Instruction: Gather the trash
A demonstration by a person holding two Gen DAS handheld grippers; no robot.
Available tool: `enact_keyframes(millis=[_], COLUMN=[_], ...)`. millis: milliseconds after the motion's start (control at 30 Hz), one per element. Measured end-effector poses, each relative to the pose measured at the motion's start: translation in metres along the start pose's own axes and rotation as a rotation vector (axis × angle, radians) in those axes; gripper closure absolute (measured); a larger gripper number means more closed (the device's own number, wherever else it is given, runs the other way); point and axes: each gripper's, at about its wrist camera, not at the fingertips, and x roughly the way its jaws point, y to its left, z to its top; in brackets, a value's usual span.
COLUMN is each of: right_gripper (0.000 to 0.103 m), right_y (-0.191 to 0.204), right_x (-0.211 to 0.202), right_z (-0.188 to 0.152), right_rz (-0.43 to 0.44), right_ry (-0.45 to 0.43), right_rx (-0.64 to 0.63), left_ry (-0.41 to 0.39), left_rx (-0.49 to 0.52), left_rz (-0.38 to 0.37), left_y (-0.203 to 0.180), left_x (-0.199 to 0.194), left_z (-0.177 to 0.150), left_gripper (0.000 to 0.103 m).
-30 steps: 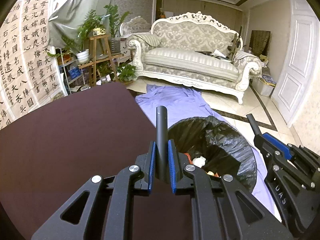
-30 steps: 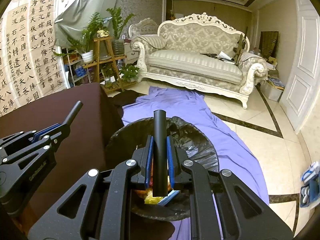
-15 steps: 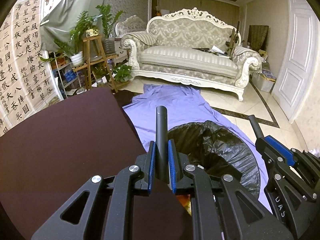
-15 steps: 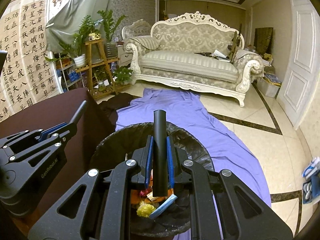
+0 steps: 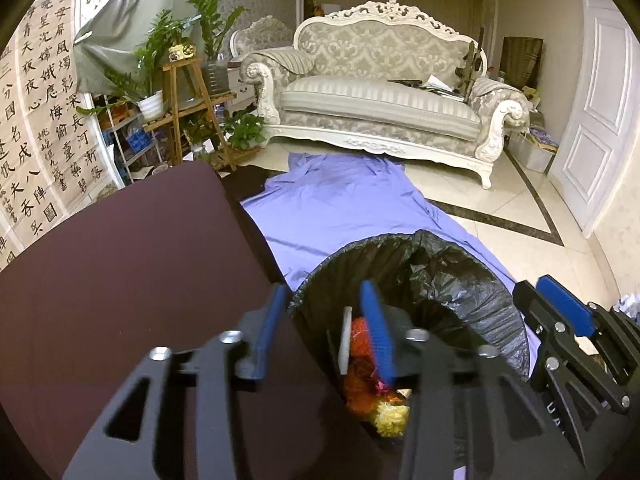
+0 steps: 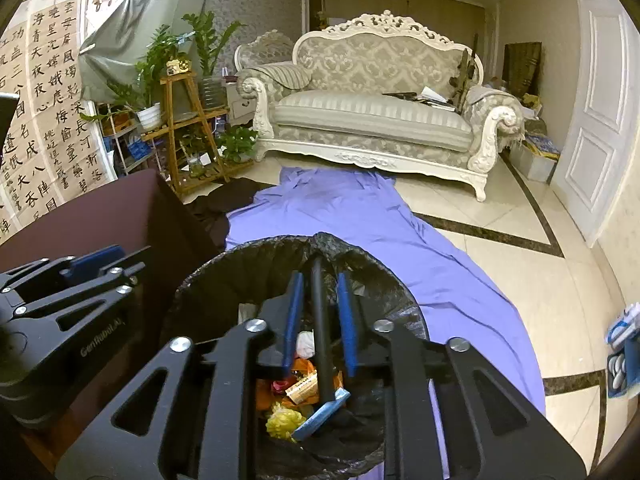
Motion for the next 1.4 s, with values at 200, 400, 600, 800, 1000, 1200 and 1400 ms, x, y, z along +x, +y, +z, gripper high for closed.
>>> enact_keyframes(millis=[200,400,600,800,1000,1200,1400], right_gripper=[0.07,0.056,0.046,0.035,0.029,0.026,0.025], right_y=[-0.003,-0.007,-0.01,-0.011,-0.005,0.004,0.009], right_x=[-0.001,-0.009,-0.02,-0.04,-0.067,-0.091,-0.108], right_z=[-0.001,0.001,-0.002,-0.008,-0.011,-0.014,-0.018], right_rz=[-0.021,-0.043,-0.062,-0.069,-0.064,-0.057,-0.052], right_ry=[0.002,-0.02,-0.024,-0.037,-0.073,-0.108,-0.131], right_rx=[0.007,0.014,0.016,0.032,0.02,0.007,-0.001], left_ry=[-0.001,-0.006,-0.036,-0.073,-0.086,-0.093,-0.108], left_rx=[-0.003,-0.018,-0.015,-0.02,-0.031,-0.046,-0.053], left_rz=[0.004,-0.009,0.006,0.037,0.049,0.054,0.071], left_y=[0.003,0.008,0.01,0.015,0.023,0.028,0.033], left_x=[0.0,-0.005,-0.017,-0.04,-0.064,-0.085,-0.103], left_z=[-0.002,-0.004,-0.007,-0.017,-0.027,-0.035,-0.046], left_gripper=[0.035,0.025,0.021,0.019,0.018,0.018,0.018])
